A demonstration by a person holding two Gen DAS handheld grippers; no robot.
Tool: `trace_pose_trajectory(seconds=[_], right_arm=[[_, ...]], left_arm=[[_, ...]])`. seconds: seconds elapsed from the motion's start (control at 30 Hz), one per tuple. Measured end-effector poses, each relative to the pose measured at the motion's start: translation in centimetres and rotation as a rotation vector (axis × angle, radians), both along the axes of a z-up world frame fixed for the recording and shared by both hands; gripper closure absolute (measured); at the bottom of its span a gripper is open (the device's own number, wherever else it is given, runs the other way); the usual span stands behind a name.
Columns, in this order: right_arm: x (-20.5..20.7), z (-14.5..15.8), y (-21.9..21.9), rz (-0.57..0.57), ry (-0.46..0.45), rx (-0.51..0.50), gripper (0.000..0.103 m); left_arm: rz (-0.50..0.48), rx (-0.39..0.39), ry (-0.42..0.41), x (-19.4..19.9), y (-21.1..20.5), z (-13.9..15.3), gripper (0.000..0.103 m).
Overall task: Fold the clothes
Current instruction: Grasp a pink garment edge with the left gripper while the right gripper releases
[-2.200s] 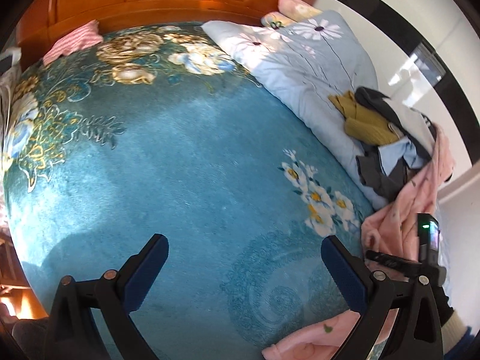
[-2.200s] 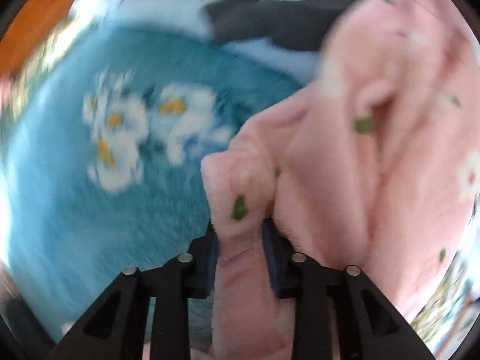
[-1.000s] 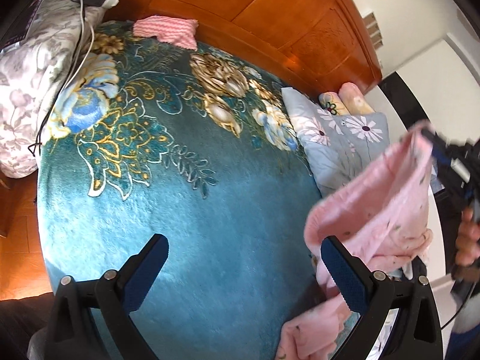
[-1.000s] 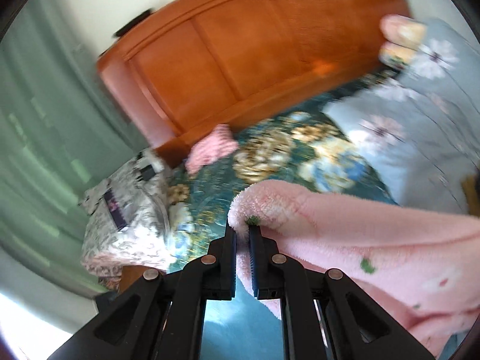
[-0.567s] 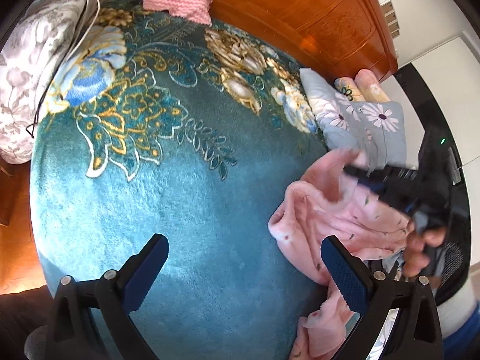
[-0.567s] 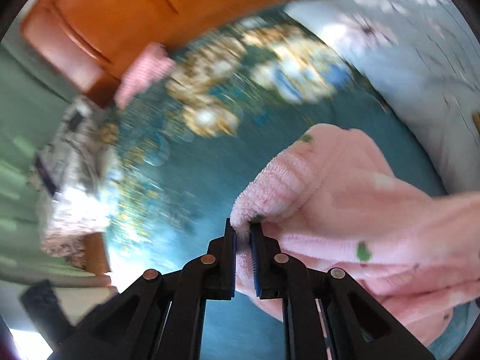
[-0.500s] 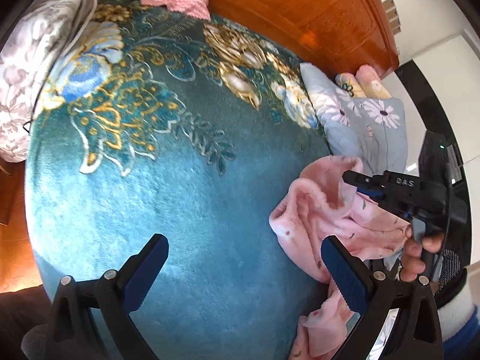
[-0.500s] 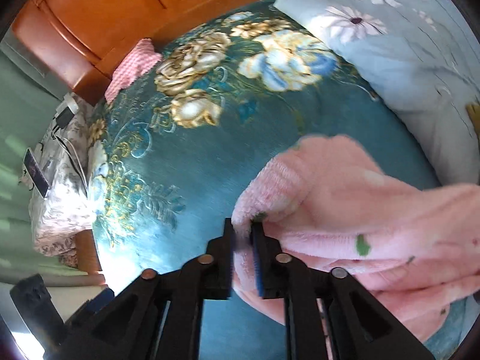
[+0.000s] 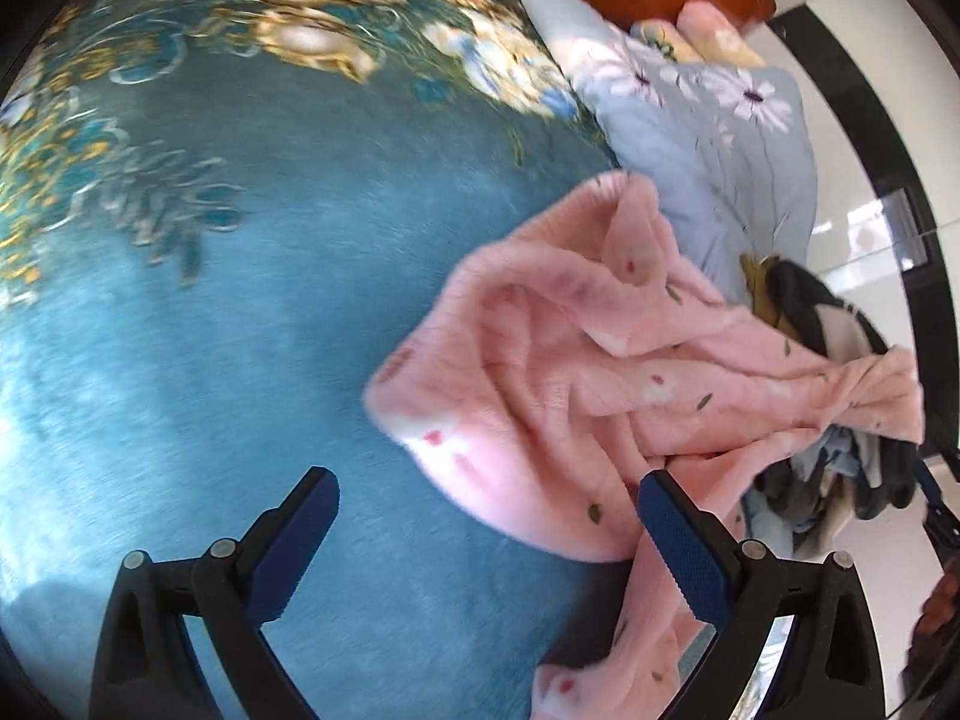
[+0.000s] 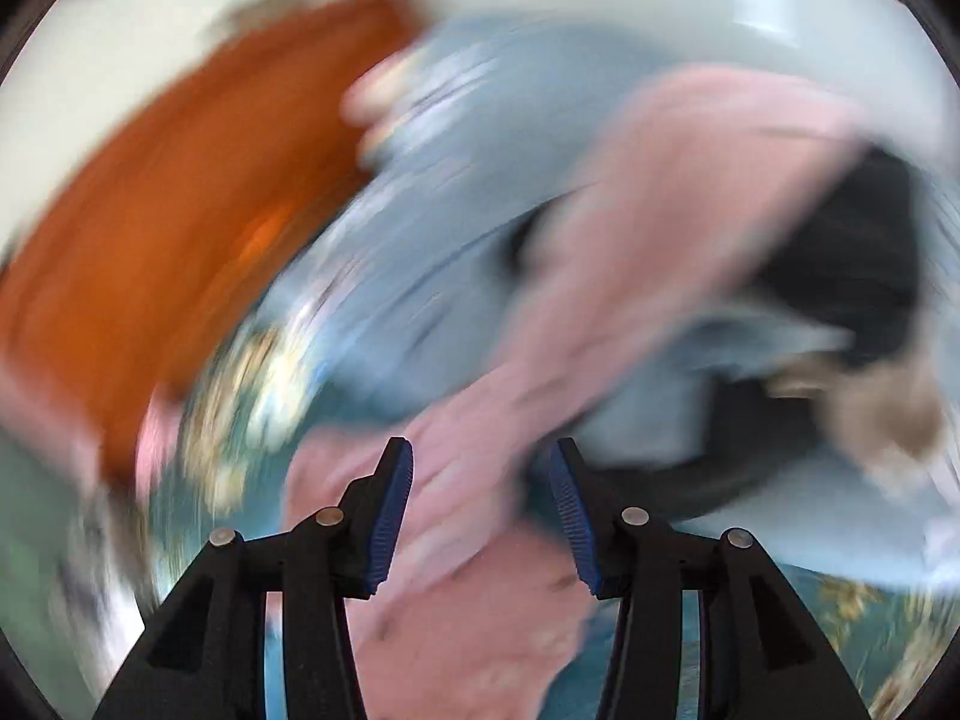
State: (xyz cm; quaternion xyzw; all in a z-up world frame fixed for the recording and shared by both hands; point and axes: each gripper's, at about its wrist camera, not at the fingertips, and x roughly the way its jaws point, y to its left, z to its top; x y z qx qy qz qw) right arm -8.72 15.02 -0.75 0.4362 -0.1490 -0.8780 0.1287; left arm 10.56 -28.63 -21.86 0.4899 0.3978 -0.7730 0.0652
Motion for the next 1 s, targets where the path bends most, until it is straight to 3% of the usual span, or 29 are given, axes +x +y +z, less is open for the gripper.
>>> trace_pose_trajectory(seconds=[0.1, 0.27, 0.47, 0.63, 0.67, 0.77, 0.8, 0.9, 0.97, 1.0], right_arm=[[-2.1, 0.5, 6.1, -0.183, 0.006, -0.125, 0.054], [-5.1, -0.3, 6.9, -0.252, -0.027, -0.227, 0.054], [-7.4, -0.5, 6.9, -0.367, -0.042, -0.191, 0.054], [-8.2, -0.7, 8.2, -0.424, -0.035, -0.236, 0.054], [-8.3, -0.7, 8.4, -0.430, -0.033, -0.245, 0.059], [-8.4, 0.6, 8.4, -0.418, -0.003, -0.275, 0.091], [-8.5, 1.0, 8.4, -0.414, 0.006, -0.284, 0.096], [-8.6, 2.3, 8.4, -0.401, 0.036, -0.314, 0.099], [-8.7, 3.2, 8.4, -0.393, 0.057, -0.333, 0.099], [-8.5, 4.1, 8.4, -0.390, 0.077, -0.344, 0.100]], left_arm=[[0.022, 0.035, -0.033, -1.2, 0.1, -0.9, 0.011], [0.104, 0.111, -0.077, -2.2, -0.7, -2.3, 0.017], [0.165, 0.148, -0.107, -2.5, -1.7, -3.4, 0.022], [0.163, 0.137, -0.105, -2.9, -1.8, -3.3, 0.022], [0.165, 0.138, -0.105, -2.9, -1.9, -3.3, 0.022], [0.171, 0.139, -0.105, -3.1, -2.1, -3.3, 0.024], [0.173, 0.139, -0.106, -3.2, -2.1, -3.3, 0.026], [0.183, 0.123, -0.129, -3.3, -2.3, -3.4, 0.043], [0.179, 0.109, -0.145, -3.3, -2.5, -3.4, 0.069], [0.175, 0.111, -0.147, -3.3, -2.7, -3.5, 0.071]])
